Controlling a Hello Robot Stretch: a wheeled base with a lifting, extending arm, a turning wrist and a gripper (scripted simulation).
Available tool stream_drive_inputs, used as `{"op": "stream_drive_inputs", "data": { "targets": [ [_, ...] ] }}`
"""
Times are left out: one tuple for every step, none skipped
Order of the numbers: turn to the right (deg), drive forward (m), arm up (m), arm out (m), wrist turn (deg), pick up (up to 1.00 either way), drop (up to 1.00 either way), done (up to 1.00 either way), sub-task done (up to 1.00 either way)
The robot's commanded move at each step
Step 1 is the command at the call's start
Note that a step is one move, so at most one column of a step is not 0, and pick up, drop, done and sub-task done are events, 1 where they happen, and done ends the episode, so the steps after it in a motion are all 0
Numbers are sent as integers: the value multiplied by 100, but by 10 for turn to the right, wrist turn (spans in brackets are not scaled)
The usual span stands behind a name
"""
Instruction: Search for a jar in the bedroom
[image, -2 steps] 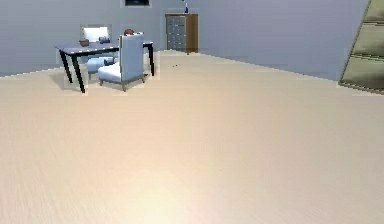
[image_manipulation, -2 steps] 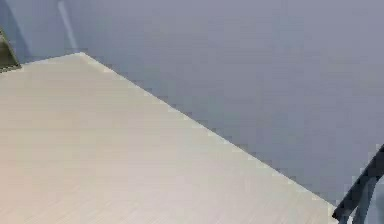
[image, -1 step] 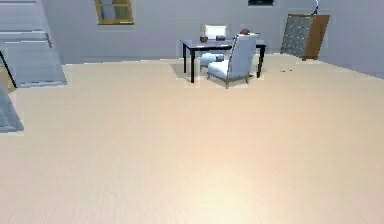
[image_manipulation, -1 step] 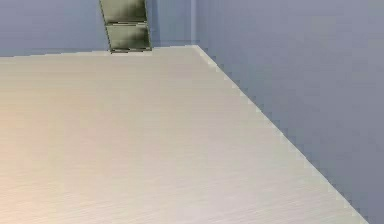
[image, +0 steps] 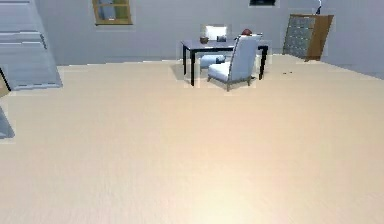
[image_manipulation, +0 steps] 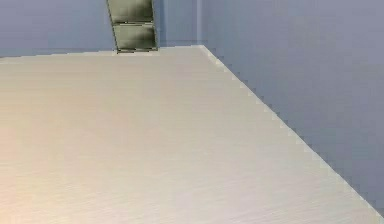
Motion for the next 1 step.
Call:
{"op": "stream_drive_inputs", "data": {
  "targets": [
    [270, 0, 0, 0, 0, 0, 0, 0, 0]
  ]
}}
